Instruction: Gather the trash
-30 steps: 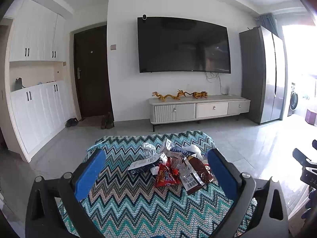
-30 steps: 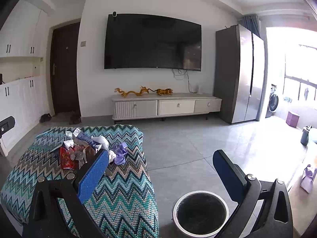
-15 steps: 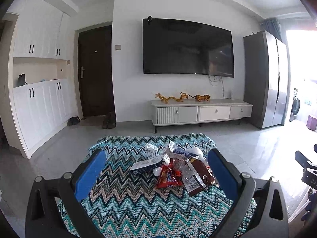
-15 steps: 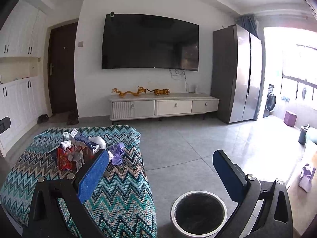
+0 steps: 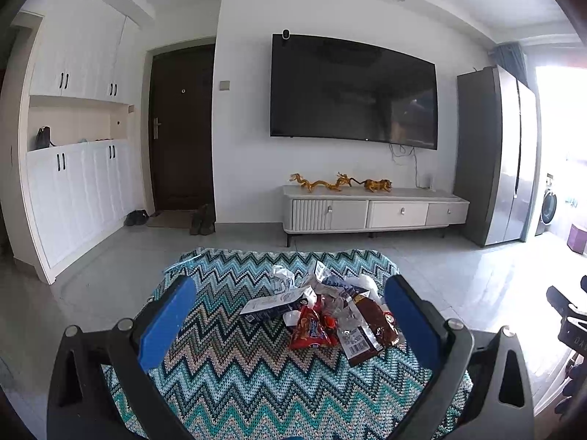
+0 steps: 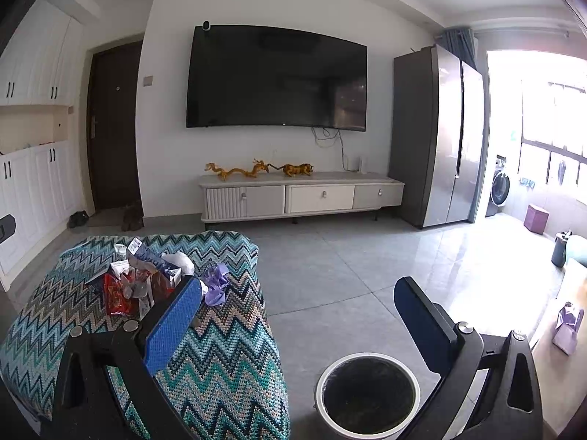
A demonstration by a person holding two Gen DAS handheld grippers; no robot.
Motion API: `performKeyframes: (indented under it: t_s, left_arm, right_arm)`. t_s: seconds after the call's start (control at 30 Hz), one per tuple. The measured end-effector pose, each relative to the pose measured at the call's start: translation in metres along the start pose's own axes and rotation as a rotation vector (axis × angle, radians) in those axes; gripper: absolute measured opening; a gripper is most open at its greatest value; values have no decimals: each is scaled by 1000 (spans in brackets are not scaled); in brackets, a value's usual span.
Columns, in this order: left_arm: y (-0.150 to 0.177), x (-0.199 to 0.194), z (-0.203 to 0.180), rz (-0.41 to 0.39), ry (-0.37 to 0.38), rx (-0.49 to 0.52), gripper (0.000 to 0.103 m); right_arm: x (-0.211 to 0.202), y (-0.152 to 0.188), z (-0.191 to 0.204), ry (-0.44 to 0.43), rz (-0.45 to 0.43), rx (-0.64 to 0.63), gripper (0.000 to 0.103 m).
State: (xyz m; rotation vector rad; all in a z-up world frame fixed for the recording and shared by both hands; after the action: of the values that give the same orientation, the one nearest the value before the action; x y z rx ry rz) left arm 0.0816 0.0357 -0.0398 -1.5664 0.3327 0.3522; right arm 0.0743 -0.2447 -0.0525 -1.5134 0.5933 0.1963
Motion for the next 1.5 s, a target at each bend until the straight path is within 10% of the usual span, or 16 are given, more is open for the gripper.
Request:
performKeyframes:
  t_s: [1.5]
  left_arm:
    - [17,31,15,88,6,18,103]
  right_arm:
    - [22,1,22,-62,39,10,103]
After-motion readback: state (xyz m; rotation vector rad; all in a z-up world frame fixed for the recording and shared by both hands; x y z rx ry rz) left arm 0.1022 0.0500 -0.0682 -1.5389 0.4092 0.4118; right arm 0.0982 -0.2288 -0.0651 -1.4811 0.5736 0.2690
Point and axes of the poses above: each gripper's, at about its wrist camera, not at the fingertips, and x roughly the way its jaws point, z to its left, y to its underside, the point moved 8 cm from there along x, roughly the way its jaws point, and after that the axes turned 7 degrees about z, right-handed, at the moved point
